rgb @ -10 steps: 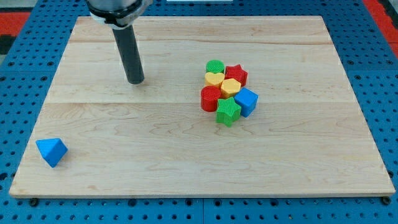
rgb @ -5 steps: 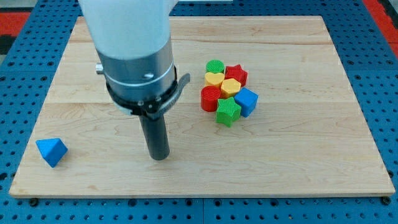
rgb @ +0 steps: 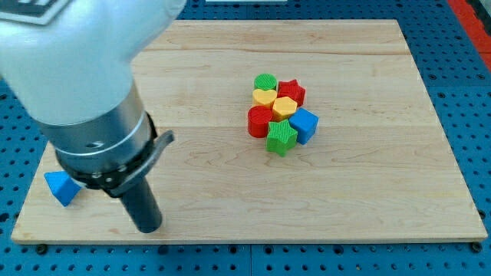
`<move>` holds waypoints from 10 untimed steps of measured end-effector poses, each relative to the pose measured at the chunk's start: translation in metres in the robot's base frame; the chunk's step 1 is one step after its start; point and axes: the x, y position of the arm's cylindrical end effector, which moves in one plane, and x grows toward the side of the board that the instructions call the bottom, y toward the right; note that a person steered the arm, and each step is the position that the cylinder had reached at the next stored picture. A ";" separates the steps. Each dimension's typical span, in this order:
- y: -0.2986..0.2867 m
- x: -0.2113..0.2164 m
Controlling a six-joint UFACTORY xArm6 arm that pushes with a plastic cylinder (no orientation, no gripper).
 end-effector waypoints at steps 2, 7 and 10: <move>-0.047 -0.007; -0.096 -0.049; -0.053 -0.038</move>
